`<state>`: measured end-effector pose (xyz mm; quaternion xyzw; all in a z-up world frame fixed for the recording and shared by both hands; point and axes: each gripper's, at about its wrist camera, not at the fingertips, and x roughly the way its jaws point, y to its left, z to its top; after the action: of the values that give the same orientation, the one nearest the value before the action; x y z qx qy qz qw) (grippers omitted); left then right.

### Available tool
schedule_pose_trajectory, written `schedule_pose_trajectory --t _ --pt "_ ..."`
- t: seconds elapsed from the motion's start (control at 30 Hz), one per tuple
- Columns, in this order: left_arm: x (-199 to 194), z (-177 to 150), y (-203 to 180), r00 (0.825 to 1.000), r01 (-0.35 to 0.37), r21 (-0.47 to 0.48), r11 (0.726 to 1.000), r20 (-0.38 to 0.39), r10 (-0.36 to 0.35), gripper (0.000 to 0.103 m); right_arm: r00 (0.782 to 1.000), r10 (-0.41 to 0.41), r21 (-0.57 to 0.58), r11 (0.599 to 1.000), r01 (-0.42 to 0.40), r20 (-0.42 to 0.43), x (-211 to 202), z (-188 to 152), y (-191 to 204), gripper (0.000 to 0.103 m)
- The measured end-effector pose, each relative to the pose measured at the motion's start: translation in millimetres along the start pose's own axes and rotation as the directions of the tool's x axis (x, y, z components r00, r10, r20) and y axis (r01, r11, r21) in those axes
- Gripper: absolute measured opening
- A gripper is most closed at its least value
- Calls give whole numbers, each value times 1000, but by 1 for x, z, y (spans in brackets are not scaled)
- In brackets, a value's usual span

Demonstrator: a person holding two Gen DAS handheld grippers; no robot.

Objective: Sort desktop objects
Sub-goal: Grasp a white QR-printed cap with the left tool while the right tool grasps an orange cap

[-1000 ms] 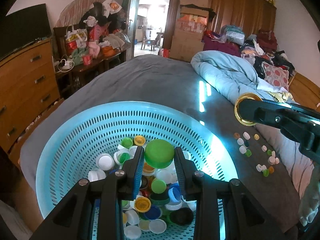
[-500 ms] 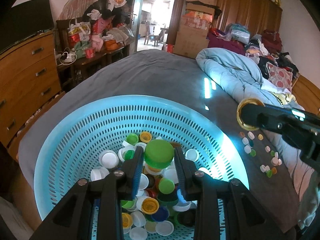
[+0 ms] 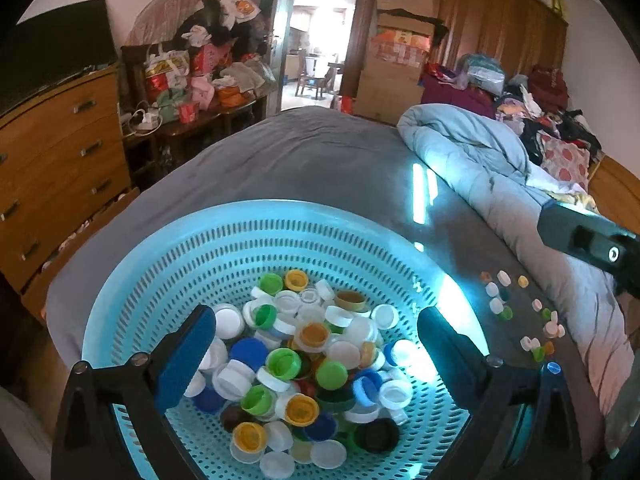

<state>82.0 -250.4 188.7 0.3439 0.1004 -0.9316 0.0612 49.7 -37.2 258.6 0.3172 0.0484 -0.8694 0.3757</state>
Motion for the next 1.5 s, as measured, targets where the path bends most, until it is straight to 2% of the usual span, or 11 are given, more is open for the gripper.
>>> schedule_pose_trajectory --t 0.13,0.23,0.43,0.57,0.67,0.8,1.0,1.23,1.4,1.47,1.5 --pt "-13 2 -24 998 57 43 997 27 -59 103 995 -90 33 996 88 52 -35 -38 -25 36" --pt "-24 3 -63 989 139 119 983 36 -144 103 975 -214 67 975 211 50 -61 -90 -54 50" --pt "-26 -17 -186 943 321 338 885 -27 -332 103 926 -343 249 894 373 -155 -96 -214 -135 51" --pt "33 -54 -257 895 446 404 798 -204 -397 103 889 -398 318 832 454 -229 -128 -274 -175 51" --pt "91 -80 -281 844 525 352 775 -333 -421 99 877 -418 349 806 478 -236 -147 -295 -200 51" --pt "142 -95 -307 823 544 329 772 -388 -414 93 866 -445 377 780 500 -227 -163 -319 -216 51" --pt "191 -115 -349 837 512 394 763 -427 -342 93 864 -439 443 742 503 -247 -163 -347 -244 51" --pt "206 -118 -343 882 433 390 812 -369 -294 84 866 -445 446 743 499 -227 -162 -356 -249 51" --pt "212 -104 -306 923 324 270 907 -301 -240 83 865 -452 442 745 500 -218 -157 -357 -251 54" --pt "211 -101 -291 949 233 243 942 -268 -166 83 865 -454 434 749 500 -212 -155 -357 -250 57" --pt "211 -100 -285 948 237 208 949 -264 -179 83 865 -456 431 751 501 -210 -154 -357 -250 60"
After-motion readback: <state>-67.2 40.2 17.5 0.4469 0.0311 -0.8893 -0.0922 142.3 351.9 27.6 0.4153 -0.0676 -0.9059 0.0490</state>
